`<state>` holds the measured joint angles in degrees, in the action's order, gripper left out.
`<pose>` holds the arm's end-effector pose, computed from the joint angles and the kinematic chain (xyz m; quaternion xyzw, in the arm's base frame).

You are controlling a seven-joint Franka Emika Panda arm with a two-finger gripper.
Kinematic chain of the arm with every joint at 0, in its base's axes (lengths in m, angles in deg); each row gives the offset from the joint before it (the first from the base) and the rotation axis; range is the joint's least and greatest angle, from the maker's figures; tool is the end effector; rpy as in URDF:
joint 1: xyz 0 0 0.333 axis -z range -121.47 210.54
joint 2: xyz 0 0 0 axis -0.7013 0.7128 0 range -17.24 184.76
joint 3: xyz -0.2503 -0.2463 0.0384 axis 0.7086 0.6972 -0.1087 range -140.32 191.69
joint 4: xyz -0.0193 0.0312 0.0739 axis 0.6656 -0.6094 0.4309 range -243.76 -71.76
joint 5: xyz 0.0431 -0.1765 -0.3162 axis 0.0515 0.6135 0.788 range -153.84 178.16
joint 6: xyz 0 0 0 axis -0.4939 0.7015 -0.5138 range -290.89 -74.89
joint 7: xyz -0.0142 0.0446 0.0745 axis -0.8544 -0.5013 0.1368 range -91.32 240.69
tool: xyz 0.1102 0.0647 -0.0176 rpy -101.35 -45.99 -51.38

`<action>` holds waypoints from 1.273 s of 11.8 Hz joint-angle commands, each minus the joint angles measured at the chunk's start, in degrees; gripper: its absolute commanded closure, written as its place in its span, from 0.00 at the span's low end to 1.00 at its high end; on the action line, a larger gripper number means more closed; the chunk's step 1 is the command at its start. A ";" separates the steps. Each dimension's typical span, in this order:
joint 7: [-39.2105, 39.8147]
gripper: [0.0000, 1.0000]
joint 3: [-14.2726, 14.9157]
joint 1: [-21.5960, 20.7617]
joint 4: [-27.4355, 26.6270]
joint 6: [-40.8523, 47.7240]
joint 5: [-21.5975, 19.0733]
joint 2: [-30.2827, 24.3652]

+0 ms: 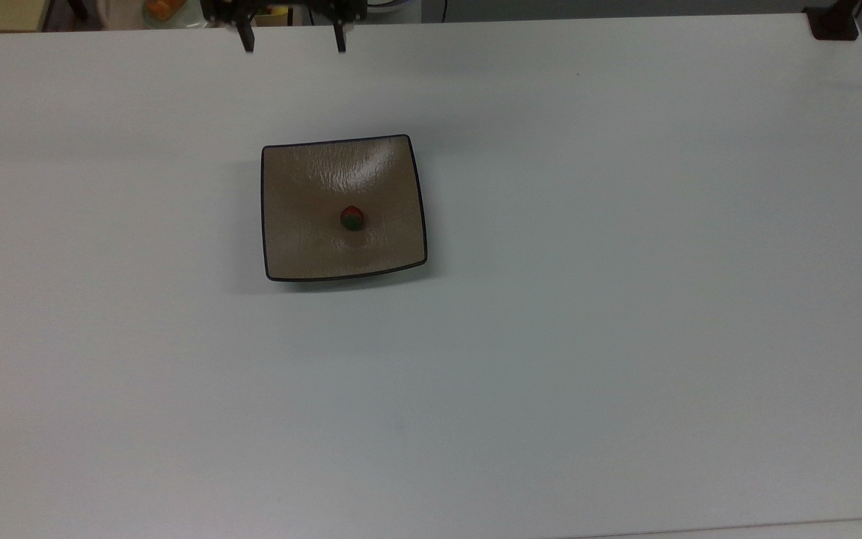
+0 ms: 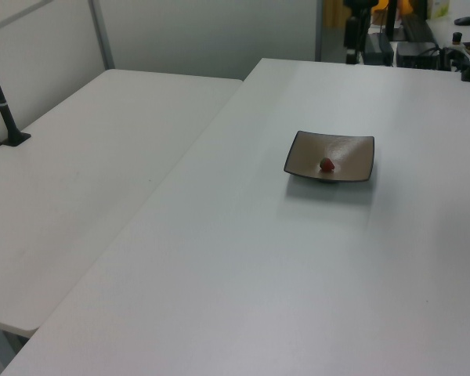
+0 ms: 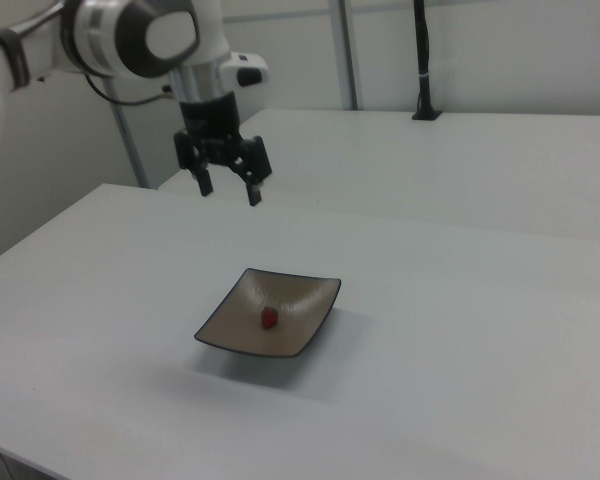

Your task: Strawberries on a ceramic plate

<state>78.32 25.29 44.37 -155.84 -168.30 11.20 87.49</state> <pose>0.5523 0.0074 0.6232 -0.9993 -0.0363 -0.0054 0.0084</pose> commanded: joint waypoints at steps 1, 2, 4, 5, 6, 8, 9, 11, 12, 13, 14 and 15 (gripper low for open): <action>-6.07 0.00 -0.04 -0.71 -0.51 2.85 -1.94 -3.72; -6.97 0.00 -0.39 -0.71 -0.77 2.68 -1.94 -4.60; -7.77 0.00 -0.65 -1.15 -2.35 2.50 -2.55 -6.80; -7.77 0.00 -1.09 -1.24 -3.40 1.98 -3.42 -7.50; -6.98 0.00 -2.23 -1.15 -4.37 1.80 -4.30 -7.86; -6.19 0.00 -2.68 -1.24 -6.21 -3.01 -4.40 -7.86; -5.49 0.00 -2.68 -1.93 -7.27 -5.65 -4.40 -7.95; -2.16 0.00 -2.59 -2.20 -7.98 -5.67 -4.31 -7.77; -0.49 0.00 -2.59 -2.12 -8.07 -5.59 -4.31 -7.51; -0.12 0.00 -2.50 -2.12 -7.98 -5.50 -4.31 -7.42; -0.12 0.00 -2.24 -2.03 -7.89 -5.50 -4.31 -7.42; -0.12 0.00 -2.15 -2.03 -7.89 -5.32 -4.31 -7.42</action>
<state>76.30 22.29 42.68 -162.03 -172.37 7.79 81.37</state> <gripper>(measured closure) 0.000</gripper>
